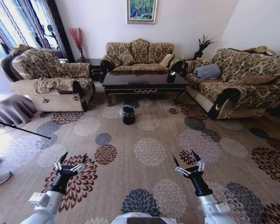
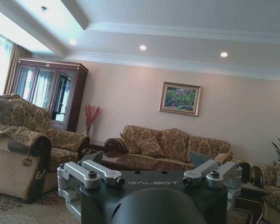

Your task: Move to the front of the table and pick up the trash from the floor, then place it into the trash bin.

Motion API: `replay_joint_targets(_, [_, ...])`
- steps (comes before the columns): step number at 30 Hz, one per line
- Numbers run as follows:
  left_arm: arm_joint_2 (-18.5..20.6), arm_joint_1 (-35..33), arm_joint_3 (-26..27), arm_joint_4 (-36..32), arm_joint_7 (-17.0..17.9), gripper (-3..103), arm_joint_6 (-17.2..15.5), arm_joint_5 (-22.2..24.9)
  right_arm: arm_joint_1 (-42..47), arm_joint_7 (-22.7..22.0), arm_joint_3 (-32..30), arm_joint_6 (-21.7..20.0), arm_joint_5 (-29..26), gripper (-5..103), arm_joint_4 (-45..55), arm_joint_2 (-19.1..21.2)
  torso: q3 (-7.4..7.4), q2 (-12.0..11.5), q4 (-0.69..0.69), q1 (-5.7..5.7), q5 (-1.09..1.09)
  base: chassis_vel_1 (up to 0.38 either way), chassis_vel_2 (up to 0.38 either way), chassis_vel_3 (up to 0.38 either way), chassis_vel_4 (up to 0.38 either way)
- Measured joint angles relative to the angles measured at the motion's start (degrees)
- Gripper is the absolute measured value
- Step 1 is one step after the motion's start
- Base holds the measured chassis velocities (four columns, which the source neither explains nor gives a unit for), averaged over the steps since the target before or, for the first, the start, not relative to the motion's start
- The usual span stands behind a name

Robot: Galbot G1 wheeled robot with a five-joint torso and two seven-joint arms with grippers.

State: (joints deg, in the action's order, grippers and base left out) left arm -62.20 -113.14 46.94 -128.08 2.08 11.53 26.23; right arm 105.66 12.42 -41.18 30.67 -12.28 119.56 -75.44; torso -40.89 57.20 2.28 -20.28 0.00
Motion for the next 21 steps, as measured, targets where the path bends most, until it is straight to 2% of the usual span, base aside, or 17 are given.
replay_joint_targets(21, [0.00,0.00,0.00,0.00,0.00,100,-0.01,0.00,0.00,0.00,0.00,0.00,0.00,100,0.00,0.00,-2.55,4.54,0.00,-2.01,0.00,0.000,0.000,0.000,0.000])
